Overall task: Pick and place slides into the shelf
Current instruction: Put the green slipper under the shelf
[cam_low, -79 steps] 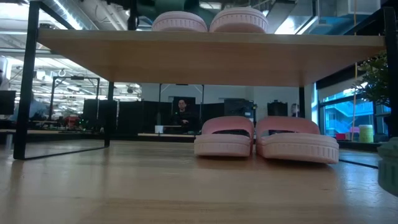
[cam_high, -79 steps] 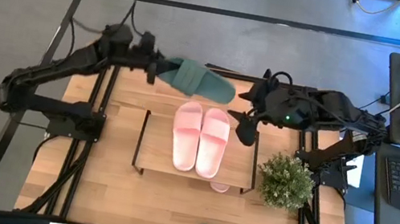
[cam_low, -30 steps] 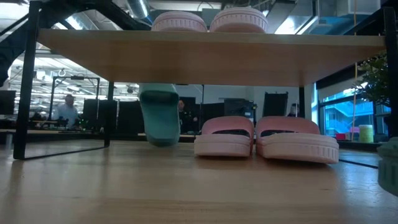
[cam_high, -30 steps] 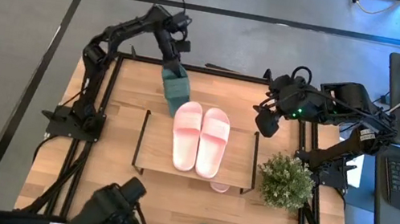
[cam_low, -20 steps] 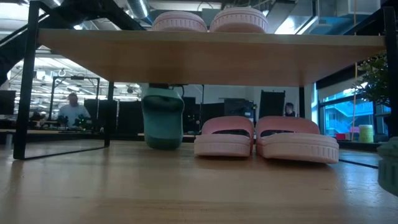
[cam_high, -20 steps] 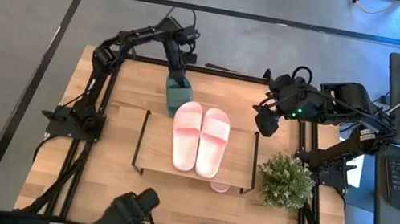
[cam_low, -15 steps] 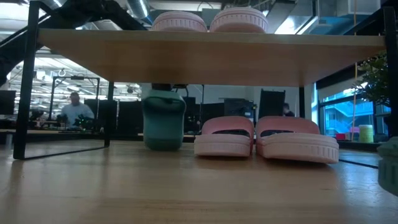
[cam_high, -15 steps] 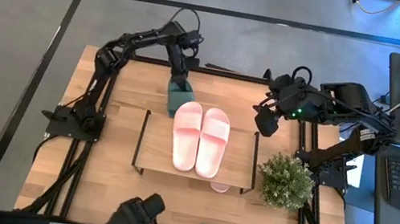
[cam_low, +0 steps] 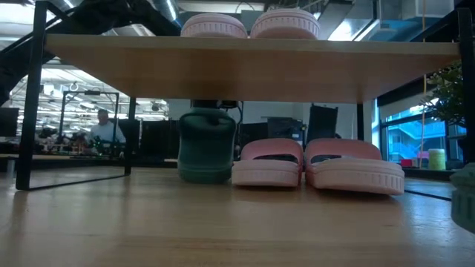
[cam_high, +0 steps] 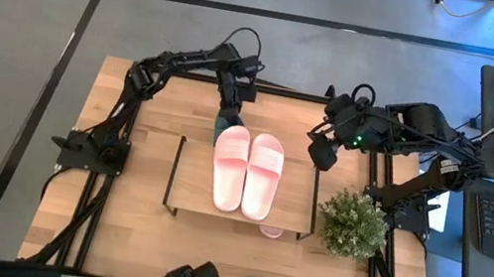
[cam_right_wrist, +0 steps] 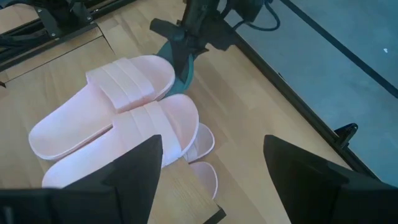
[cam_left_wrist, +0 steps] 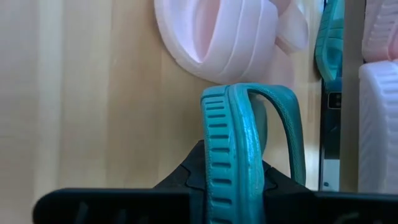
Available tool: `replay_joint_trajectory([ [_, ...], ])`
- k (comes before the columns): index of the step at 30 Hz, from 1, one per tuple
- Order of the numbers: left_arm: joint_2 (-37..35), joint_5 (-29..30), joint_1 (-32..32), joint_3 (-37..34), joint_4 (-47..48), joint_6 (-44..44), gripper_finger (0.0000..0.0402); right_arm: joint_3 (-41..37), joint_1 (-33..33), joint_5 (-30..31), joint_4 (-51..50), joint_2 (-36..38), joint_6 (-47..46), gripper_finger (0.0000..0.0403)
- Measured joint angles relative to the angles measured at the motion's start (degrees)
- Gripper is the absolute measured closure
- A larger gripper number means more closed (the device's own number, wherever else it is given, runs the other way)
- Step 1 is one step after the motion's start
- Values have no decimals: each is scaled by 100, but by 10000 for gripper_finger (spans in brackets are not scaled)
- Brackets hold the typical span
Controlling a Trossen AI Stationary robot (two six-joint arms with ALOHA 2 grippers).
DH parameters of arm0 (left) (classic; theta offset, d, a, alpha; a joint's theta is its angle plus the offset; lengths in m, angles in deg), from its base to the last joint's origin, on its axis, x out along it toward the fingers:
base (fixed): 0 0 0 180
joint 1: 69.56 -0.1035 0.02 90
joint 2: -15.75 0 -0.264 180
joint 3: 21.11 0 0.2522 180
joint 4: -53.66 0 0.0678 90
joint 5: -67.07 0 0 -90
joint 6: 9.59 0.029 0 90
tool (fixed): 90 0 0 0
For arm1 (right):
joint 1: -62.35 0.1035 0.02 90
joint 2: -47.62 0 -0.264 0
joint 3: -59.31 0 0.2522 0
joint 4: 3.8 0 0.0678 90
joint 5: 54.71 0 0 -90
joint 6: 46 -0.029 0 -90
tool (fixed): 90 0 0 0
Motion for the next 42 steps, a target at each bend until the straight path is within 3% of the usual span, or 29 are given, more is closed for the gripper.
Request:
replay_joint_trajectory([
  [20,-2,44,696,-1,-596,-1281,370,0,2,-13,-105,2,44,123],
  [29,-4,66,870,-1,-732,-1351,369,0,2,-15,-107,4,67,123],
  [36,-4,878,795,-1,-811,-1632,319,0,2,-210,-107,4,63,123],
  [42,-4,1438,810,-1,-828,-1473,299,0,2,-218,-106,4,63,123],
])
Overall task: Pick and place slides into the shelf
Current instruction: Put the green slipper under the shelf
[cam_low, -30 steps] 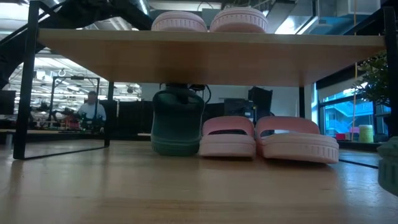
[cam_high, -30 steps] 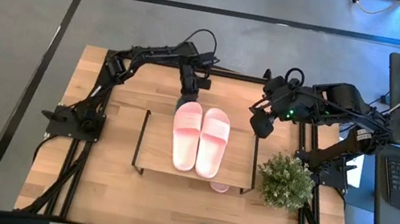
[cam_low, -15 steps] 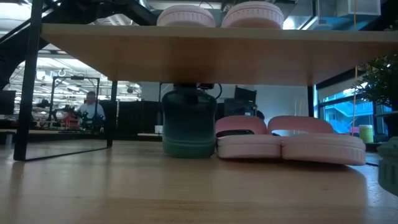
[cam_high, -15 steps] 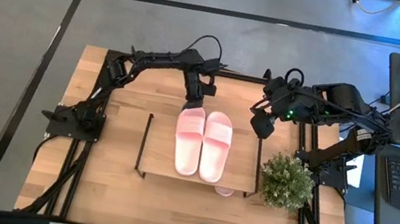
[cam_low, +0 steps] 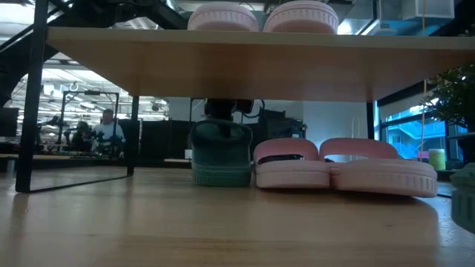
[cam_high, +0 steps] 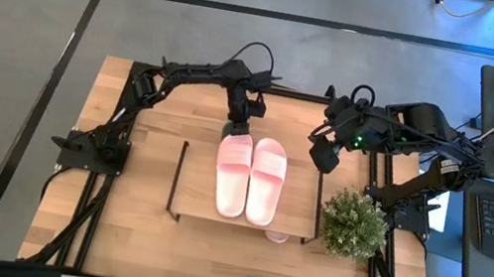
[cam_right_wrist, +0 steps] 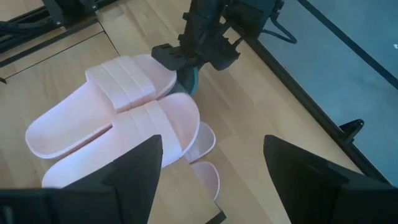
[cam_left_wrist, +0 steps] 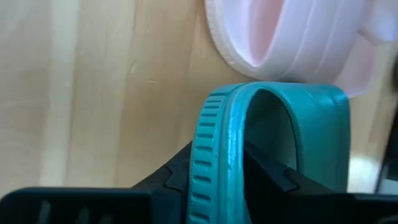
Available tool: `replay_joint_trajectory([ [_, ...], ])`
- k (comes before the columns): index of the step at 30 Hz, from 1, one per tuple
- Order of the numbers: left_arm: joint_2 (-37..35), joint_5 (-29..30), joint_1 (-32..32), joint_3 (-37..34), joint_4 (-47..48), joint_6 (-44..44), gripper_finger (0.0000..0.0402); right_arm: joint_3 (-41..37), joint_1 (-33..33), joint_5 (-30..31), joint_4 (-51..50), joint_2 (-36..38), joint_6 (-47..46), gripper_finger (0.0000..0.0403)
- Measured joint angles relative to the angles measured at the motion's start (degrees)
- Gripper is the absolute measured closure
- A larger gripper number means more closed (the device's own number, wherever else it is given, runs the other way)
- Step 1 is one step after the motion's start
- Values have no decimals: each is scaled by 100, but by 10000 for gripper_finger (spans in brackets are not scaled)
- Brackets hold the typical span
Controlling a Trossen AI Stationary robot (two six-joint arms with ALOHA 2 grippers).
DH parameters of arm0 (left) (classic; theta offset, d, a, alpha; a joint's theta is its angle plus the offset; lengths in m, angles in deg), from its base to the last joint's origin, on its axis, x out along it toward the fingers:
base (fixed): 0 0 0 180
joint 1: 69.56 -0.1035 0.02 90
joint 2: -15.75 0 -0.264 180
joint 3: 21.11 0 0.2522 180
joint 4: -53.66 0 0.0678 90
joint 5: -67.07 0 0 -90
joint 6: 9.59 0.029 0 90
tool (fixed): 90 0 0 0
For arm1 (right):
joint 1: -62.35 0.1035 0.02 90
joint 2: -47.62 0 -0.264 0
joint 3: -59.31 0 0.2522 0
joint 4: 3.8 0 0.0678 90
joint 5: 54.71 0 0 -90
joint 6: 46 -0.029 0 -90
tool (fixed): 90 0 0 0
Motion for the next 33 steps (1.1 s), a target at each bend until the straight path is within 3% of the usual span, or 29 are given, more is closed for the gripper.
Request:
replay_joint_trajectory([
  [16,-4,243,99,0,-144,-128,233,0,0,0,1,2,-9,123],
  [26,-4,81,93,0,-136,-135,153,0,0,0,1,2,-13,123],
  [33,-4,316,55,0,-74,-173,143,0,0,0,4,2,-15,123],
])
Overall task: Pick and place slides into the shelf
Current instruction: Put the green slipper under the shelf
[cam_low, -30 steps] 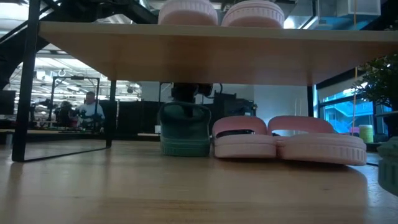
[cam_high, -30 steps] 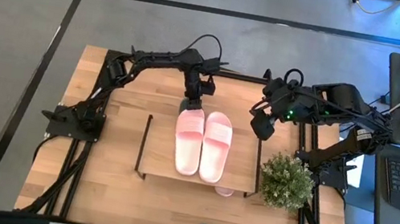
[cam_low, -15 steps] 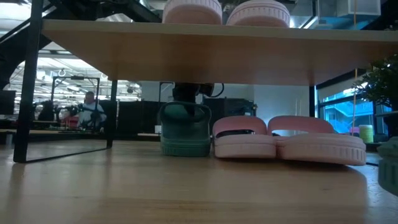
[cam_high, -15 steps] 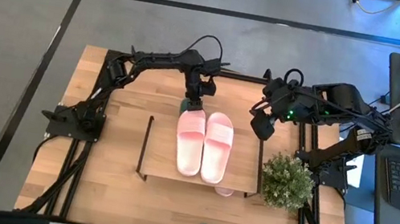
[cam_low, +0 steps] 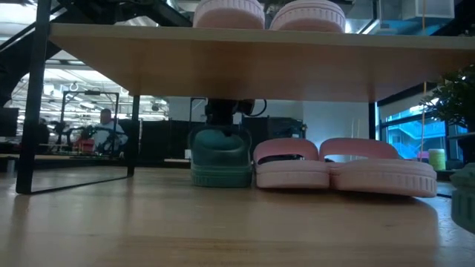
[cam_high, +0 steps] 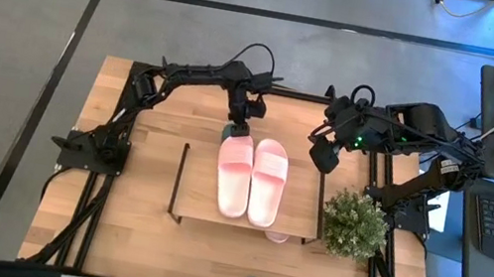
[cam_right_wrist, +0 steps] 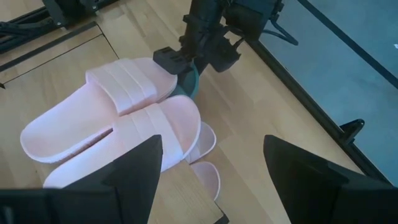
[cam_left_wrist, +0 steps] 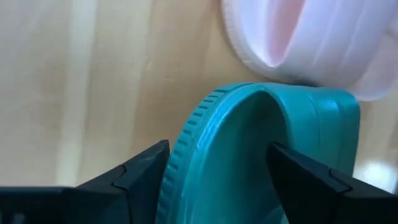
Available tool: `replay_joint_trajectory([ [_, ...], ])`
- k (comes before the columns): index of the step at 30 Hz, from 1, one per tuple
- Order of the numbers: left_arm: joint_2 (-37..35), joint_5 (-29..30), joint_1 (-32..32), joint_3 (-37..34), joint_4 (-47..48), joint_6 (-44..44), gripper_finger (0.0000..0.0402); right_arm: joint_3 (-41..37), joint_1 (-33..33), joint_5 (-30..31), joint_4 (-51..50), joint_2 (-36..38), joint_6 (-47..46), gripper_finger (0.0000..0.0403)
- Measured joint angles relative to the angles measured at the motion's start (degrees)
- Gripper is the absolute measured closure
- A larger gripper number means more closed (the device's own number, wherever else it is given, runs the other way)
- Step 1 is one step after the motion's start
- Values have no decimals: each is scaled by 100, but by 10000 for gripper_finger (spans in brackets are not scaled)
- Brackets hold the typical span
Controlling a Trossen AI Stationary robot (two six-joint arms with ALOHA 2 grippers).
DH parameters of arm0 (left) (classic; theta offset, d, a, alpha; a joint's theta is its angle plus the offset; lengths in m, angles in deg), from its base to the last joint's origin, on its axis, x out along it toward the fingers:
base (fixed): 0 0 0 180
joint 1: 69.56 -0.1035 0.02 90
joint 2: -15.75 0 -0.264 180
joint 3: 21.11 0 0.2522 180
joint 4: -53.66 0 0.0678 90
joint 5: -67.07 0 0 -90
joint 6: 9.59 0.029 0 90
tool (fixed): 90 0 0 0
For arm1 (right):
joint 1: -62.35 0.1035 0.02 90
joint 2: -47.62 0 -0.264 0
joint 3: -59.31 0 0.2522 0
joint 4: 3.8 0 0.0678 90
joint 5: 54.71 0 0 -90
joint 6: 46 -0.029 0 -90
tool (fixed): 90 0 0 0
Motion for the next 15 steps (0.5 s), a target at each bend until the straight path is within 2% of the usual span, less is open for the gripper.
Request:
replay_joint_trajectory([
  [10,-82,192,-69,35,63,106,142,0,0,2,4,0,-20,123],
  [15,-103,292,-120,289,99,120,142,0,0,2,8,0,-22,123],
])
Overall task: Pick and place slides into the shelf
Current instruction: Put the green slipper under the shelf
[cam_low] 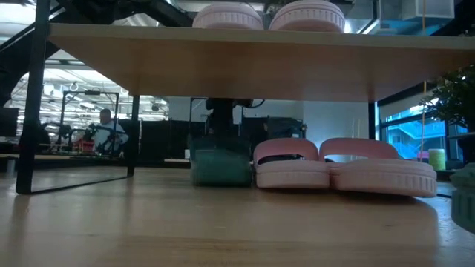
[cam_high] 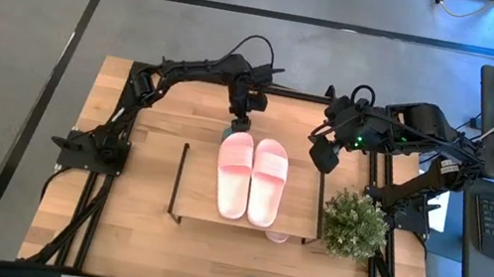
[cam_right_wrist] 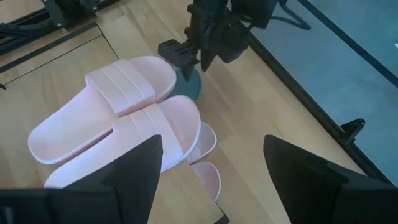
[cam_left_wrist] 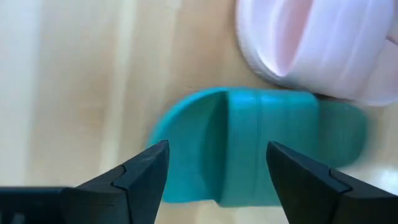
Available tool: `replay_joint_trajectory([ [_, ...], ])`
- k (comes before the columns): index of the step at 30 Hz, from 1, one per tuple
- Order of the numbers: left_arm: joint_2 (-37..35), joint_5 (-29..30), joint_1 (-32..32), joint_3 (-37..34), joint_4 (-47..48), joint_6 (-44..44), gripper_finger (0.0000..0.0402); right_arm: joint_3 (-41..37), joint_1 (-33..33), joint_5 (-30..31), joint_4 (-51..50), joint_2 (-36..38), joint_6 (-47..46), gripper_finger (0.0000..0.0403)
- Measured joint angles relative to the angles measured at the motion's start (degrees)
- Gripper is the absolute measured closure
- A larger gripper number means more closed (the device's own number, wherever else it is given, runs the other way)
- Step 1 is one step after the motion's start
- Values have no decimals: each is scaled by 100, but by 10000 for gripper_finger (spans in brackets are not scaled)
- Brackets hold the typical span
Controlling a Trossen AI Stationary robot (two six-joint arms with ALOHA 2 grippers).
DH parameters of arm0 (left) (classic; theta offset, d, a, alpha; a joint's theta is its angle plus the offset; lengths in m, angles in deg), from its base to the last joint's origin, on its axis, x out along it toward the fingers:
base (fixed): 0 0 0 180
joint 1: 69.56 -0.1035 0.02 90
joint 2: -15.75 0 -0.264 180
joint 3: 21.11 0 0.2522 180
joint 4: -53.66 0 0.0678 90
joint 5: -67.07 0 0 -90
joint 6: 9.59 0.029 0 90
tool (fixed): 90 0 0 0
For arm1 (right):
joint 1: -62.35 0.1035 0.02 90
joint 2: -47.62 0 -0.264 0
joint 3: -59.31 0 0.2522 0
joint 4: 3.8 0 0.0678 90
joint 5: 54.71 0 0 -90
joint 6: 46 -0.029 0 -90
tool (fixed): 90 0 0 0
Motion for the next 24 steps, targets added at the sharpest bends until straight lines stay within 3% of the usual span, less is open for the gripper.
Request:
replay_joint_trajectory([
  [15,-4,914,-310,627,623,92,142,0,-1,-1,1,2,-158,123],
  [24,-4,962,-684,658,-302,282,142,0,0,2,-137,28,-188,123],
])
